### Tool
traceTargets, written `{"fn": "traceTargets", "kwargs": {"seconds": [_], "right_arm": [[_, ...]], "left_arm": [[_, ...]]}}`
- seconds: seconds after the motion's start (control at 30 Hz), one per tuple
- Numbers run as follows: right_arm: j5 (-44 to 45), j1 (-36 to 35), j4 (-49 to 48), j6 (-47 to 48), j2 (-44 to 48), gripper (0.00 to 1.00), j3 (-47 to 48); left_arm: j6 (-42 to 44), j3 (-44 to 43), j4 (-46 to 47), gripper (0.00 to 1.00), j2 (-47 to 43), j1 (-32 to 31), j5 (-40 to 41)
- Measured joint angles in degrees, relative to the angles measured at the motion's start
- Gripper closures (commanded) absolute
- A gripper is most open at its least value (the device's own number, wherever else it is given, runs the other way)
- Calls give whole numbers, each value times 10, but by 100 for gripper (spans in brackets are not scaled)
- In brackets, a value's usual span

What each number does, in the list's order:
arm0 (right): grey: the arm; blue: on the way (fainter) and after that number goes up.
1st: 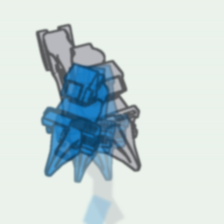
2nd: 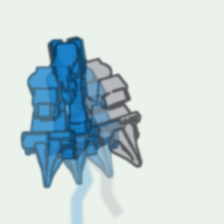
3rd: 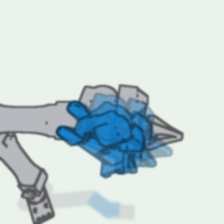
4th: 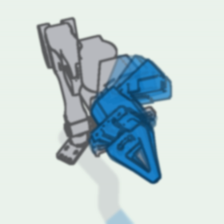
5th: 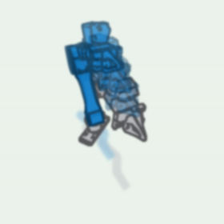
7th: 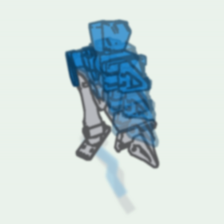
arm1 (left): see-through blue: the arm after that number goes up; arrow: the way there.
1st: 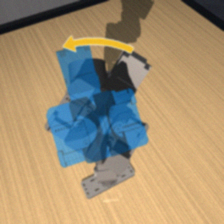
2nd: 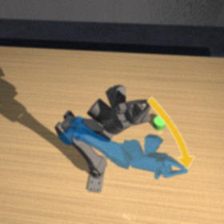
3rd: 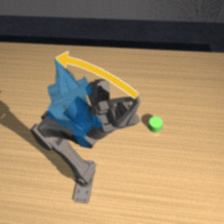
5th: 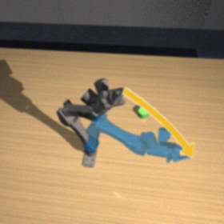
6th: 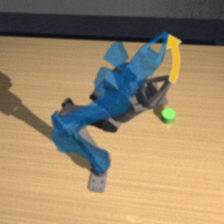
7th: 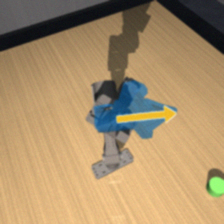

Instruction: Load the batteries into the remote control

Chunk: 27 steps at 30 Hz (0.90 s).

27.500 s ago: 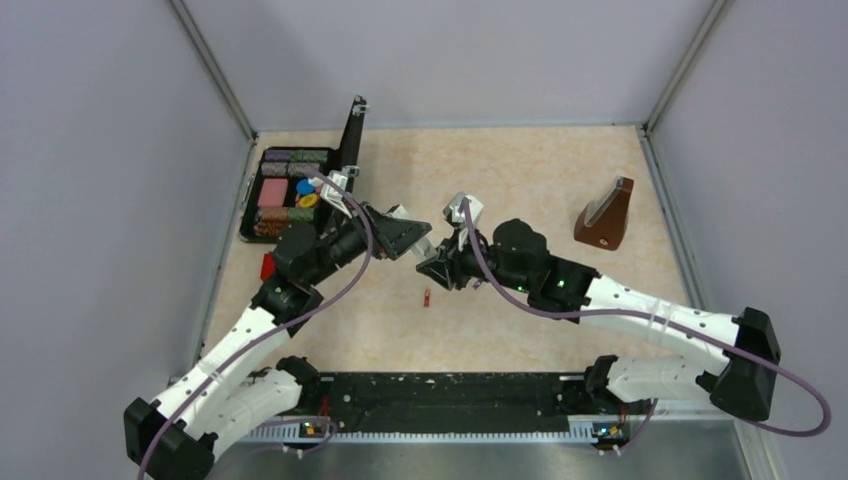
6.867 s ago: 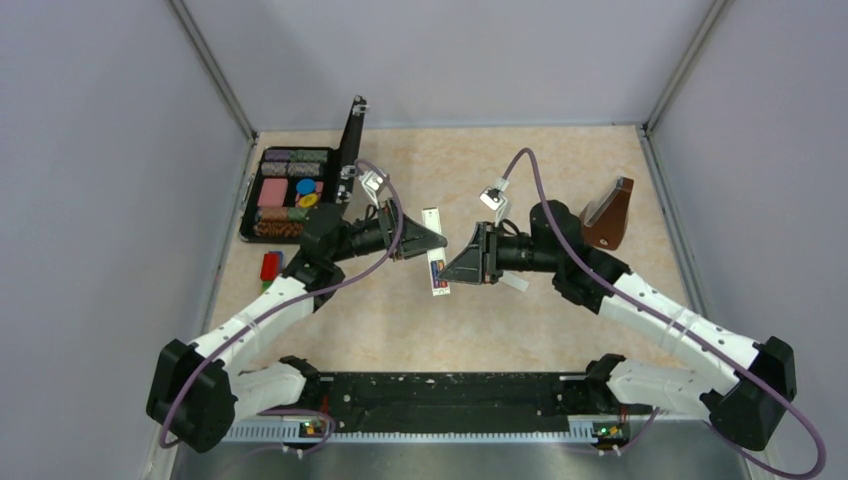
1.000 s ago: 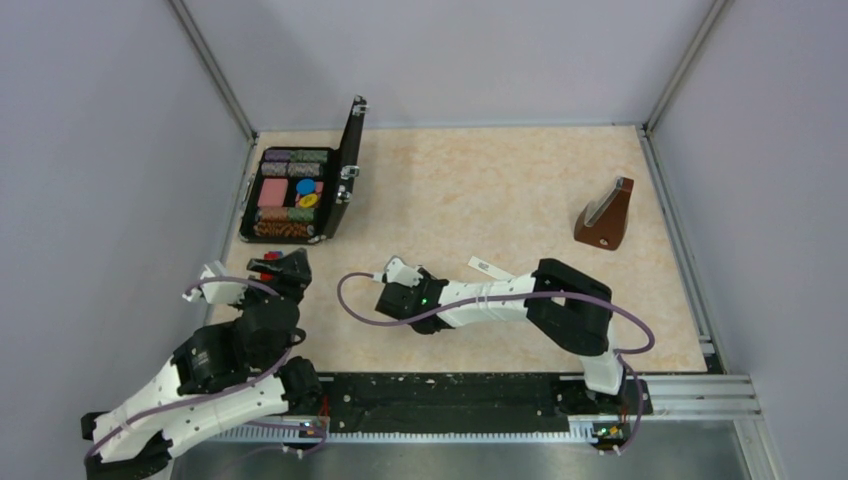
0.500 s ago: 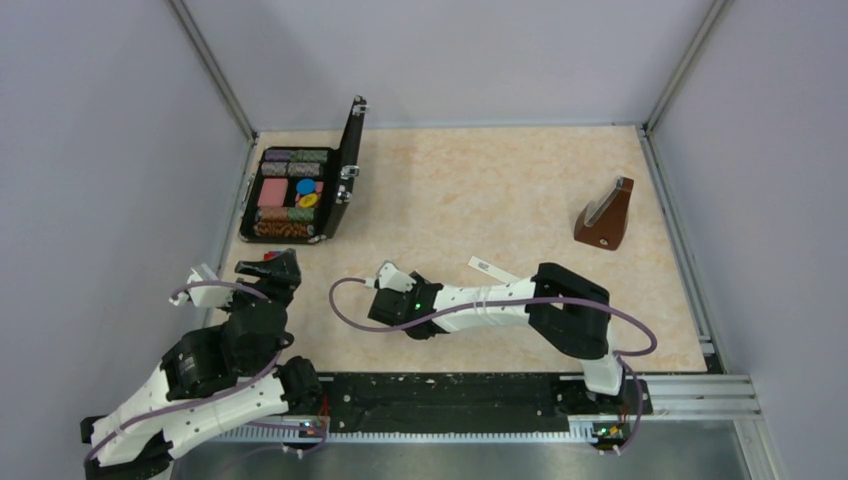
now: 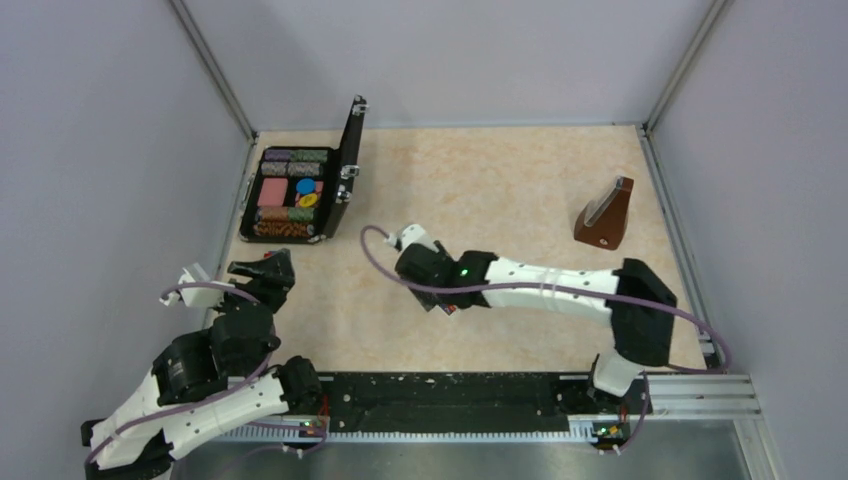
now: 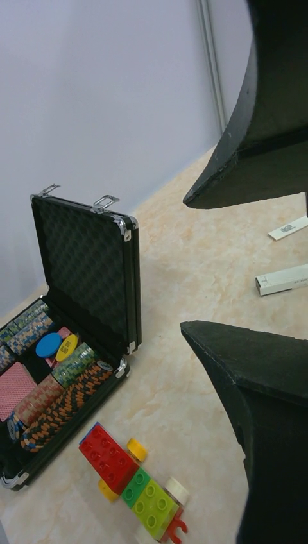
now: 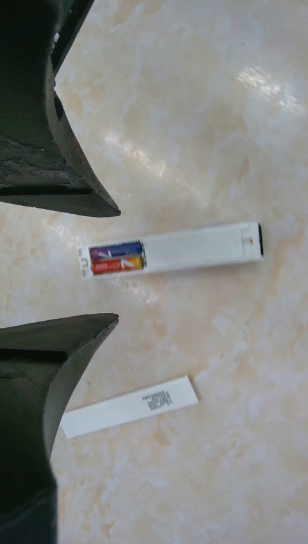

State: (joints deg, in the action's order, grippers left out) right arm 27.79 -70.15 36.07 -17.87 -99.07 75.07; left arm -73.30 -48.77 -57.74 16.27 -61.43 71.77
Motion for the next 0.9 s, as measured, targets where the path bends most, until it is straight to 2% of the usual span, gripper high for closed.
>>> {"fn": "traceTargets", "kwargs": {"seconds": [0.1, 0.2, 0.37, 0.43, 0.47, 0.5, 0.73, 0.9], "right_arm": [[-47, 75, -14, -4, 68, 41, -33], [-89, 162, -24, -2, 90, 38, -61], [-190, 306, -11, 39, 56, 37, -79], [-207, 337, -4, 68, 30, 37, -78], [-215, 343, 2, 86, 13, 36, -76], [-231, 341, 17, 126, -32, 36, -64], [-244, 339, 39, 197, -90, 37, -23], [-254, 339, 41, 214, -95, 50, -19]], "left_arm": [[20, 0, 16, 30, -1, 0, -4], [41, 5, 42, 30, -1, 0, -12], [66, 43, 107, 31, 21, 0, -58], [67, 64, 128, 30, 50, 0, -88], [65, 76, 140, 29, 68, 0, -105], [61, 111, 167, 29, 122, 0, -161], [45, 169, 253, 28, 182, 0, -256], [42, 185, 292, 27, 196, 0, -301]]}}
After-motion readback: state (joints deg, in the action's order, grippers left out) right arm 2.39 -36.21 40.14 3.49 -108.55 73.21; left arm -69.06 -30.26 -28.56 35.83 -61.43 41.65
